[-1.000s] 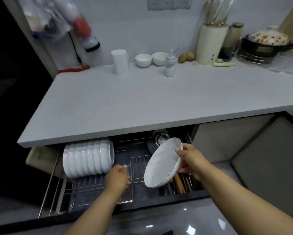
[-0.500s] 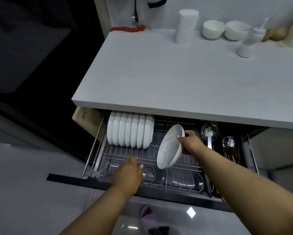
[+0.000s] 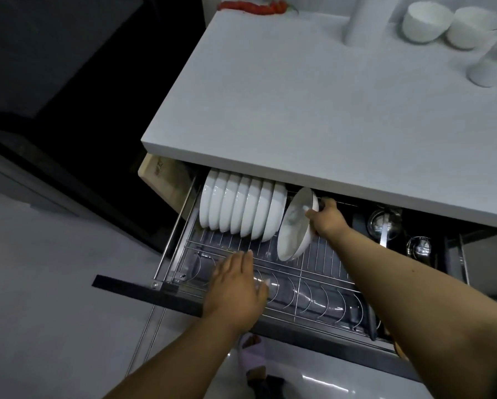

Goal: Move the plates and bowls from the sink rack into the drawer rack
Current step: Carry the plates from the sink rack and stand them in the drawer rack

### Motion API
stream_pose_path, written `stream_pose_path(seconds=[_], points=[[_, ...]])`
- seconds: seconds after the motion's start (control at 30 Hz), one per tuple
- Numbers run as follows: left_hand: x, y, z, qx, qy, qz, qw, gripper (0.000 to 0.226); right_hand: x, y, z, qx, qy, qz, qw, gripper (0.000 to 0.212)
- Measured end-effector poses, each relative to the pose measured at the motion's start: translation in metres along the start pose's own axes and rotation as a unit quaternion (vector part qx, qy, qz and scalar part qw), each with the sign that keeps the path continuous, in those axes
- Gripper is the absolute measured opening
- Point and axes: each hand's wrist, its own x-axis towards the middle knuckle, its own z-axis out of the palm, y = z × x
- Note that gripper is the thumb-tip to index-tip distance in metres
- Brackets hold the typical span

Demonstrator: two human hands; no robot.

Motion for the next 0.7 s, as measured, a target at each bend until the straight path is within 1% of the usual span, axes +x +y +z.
stream_pose_path(seconds=[0.17, 0.3, 0.47, 0.7], points=[[0.001, -0.001, 0.001, -0.007, -0.002, 0.007, 1.0, 0.068, 0.012, -0.005, 0.011, -0.054, 0.007, 0.004, 0.998, 0.061], [0.003, -0.003, 0.004, -0.013, -0.002, 0.011, 1.0, 0.069, 0.019, -0.009, 0.019, -0.092, 0.01, -0.001, 0.996, 0.062], [0.002, -0.005, 0.007, -0.02, -0.002, 0.01, 1.0, 0.069, 0.026, -0.014, 0.029, -0.107, 0.015, 0.001, 0.994, 0.064], [0.004, -0.007, 0.01, -0.036, 0.007, 0.02, 0.999, 0.069, 0.036, -0.019, 0.041, -0.142, 0.003, -0.027, 0.99, 0.066]])
